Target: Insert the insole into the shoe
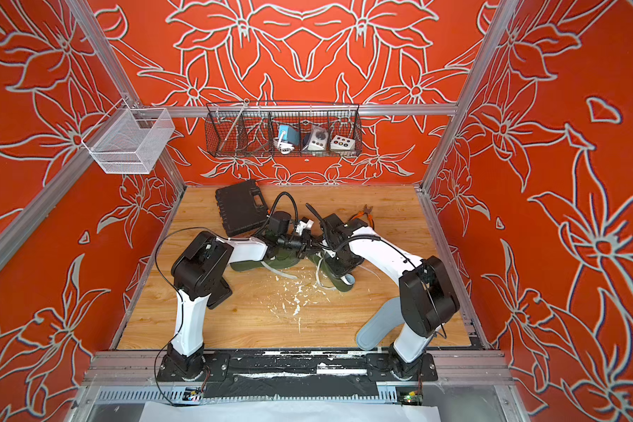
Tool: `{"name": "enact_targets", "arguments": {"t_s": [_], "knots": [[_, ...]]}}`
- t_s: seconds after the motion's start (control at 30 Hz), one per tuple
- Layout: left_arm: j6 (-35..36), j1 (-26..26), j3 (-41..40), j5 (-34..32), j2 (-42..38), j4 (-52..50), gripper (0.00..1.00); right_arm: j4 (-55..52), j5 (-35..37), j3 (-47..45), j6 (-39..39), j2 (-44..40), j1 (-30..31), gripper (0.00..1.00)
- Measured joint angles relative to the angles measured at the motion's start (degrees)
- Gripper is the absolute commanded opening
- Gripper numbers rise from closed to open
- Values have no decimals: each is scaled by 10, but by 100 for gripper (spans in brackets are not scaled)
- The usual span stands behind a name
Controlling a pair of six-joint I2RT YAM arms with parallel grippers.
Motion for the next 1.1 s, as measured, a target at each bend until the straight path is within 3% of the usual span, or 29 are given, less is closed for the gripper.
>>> {"name": "enact_targets", "arguments": {"t_s": [0.83, 1.0, 1.1], "knots": [[-2, 0, 0, -2, 0, 1, 0, 85, 2, 1, -39, 38, -12, 18], [-3, 0, 0, -2, 0, 1, 0, 103, 2, -11, -38, 38, -13, 21], [-4, 0, 0, -2, 0, 1, 0, 110, 2, -18, -36, 40, -14, 35]]}}
